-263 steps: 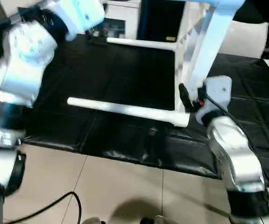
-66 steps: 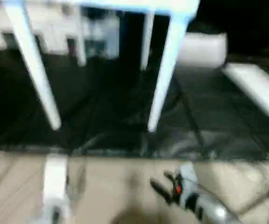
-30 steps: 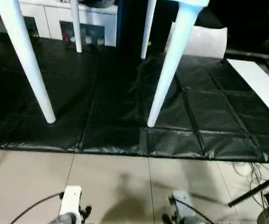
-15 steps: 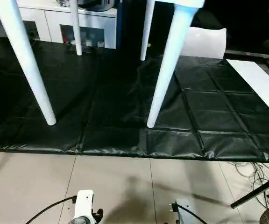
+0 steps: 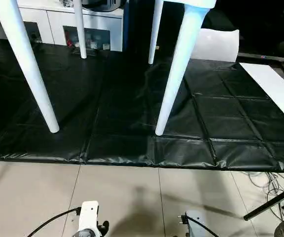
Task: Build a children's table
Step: Flip table
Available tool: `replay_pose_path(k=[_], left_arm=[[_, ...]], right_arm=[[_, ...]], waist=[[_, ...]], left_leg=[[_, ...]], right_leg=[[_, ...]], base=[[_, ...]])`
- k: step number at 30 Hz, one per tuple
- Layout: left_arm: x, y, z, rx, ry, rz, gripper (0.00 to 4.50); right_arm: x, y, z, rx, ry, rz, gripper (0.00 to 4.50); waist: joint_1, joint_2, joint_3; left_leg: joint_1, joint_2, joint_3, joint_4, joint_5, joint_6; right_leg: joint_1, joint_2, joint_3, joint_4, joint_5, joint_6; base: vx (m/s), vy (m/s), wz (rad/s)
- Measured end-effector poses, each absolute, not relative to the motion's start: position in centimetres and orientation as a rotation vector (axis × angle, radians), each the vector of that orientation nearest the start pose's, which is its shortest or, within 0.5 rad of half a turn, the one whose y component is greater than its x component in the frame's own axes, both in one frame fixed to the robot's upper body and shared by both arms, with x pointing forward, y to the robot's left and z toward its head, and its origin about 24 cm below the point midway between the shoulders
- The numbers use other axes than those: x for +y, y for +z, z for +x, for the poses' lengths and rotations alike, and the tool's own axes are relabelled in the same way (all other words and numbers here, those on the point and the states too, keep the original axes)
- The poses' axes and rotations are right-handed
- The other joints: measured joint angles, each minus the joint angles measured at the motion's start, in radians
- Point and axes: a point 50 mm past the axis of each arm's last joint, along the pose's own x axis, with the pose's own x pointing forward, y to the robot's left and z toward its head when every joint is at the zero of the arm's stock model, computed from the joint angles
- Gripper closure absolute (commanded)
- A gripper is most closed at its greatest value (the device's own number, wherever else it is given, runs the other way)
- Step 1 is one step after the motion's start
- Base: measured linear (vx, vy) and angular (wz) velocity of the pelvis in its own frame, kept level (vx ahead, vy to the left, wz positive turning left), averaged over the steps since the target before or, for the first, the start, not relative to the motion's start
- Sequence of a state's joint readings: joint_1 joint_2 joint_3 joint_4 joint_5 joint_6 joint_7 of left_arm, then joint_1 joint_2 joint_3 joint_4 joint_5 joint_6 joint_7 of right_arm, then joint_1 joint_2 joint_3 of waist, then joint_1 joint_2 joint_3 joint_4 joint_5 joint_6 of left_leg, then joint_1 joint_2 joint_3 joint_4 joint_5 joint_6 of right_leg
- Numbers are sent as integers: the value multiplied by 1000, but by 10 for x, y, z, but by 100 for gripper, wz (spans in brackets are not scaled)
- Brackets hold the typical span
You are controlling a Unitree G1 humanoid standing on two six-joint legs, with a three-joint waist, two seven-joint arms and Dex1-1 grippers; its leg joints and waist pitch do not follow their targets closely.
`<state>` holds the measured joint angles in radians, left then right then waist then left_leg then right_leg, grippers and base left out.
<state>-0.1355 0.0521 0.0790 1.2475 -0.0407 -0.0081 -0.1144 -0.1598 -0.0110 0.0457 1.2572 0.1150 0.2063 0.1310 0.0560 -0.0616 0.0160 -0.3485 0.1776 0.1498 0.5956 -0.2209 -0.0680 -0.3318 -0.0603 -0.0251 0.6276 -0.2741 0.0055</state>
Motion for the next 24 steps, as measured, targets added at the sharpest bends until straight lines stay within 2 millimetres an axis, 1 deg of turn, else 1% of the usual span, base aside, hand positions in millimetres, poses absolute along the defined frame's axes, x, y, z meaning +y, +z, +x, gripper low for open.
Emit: replay_pose_path(k=[24], left_arm=[[167, -158, 141, 1101, -13, -87, 127]], right_arm=[[-138, -164, 128, 1307, 119, 122, 87]], waist=[[0, 0, 0]], left_leg=[[0, 0, 4, -11, 0, 0]], right_leg=[[0, 0, 1, -12, 0, 0]], base=[[0, 0, 0]])
